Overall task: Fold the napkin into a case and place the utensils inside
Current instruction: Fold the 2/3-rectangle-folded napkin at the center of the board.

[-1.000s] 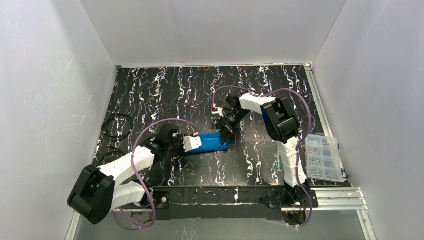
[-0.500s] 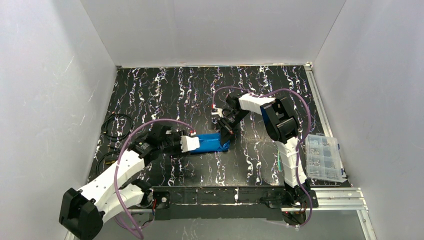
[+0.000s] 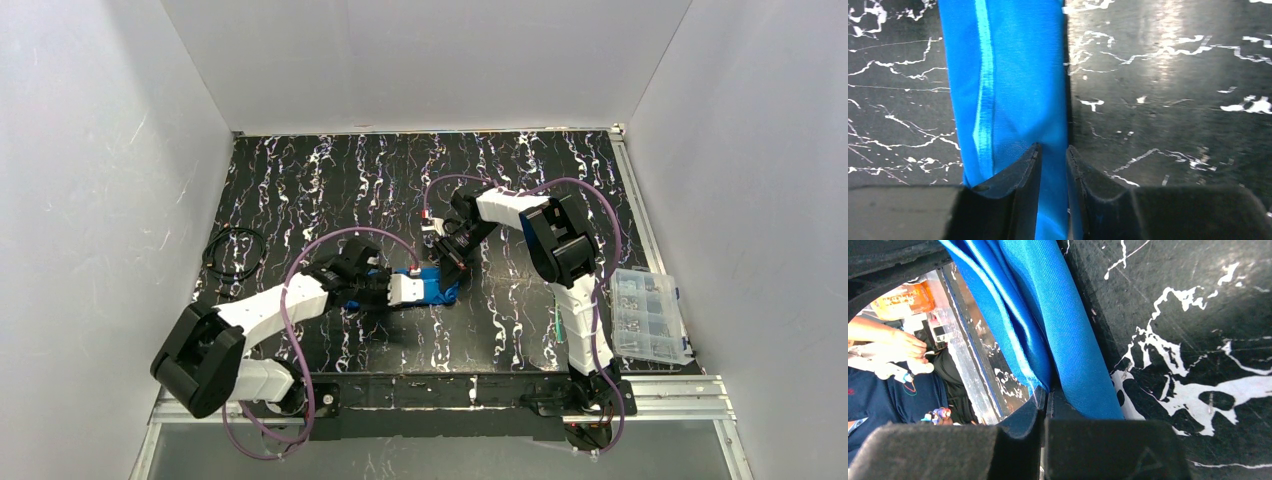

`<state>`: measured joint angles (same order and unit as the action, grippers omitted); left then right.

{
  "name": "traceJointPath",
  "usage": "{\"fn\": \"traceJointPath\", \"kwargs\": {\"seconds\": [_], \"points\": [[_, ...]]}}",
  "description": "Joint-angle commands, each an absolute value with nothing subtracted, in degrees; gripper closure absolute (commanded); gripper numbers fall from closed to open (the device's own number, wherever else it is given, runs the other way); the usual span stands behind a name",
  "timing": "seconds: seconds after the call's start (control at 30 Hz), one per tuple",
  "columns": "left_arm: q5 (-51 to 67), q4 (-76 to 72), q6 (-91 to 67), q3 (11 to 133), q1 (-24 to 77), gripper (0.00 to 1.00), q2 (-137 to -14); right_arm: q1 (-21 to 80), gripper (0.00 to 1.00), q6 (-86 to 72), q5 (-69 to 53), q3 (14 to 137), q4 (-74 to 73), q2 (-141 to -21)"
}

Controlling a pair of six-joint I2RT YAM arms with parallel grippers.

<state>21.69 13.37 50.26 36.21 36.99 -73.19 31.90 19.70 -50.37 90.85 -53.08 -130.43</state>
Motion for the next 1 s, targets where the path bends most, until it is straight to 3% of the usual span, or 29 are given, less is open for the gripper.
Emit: {"fn": "traceJointPath", "kwargs": {"seconds": [0.0, 0.77, 0.87, 0.97], "points": [[18.76, 6.13, 50.85, 36.99, 37.18, 0.78, -74.64, 32.50, 0.99, 22.54, -45.78, 88.81, -50.01, -129.48], [13.61, 0.28, 52.56, 32.31, 36.12, 0.84, -78.51, 32.50, 0.99, 20.87, -51.30, 85.98, -45.91, -124.99], [12.33, -2.24, 53.55, 31.01, 36.12, 0.87, -79.02, 32.43, 0.94, 19.59, -52.52, 84.68, -43.49, -123.38], [10.97, -2.87, 54.00, 30.01, 36.05, 0.90, -79.52, 32.04, 0.78, 18.16, -55.12, 82.27, -40.19, -121.16]]}}
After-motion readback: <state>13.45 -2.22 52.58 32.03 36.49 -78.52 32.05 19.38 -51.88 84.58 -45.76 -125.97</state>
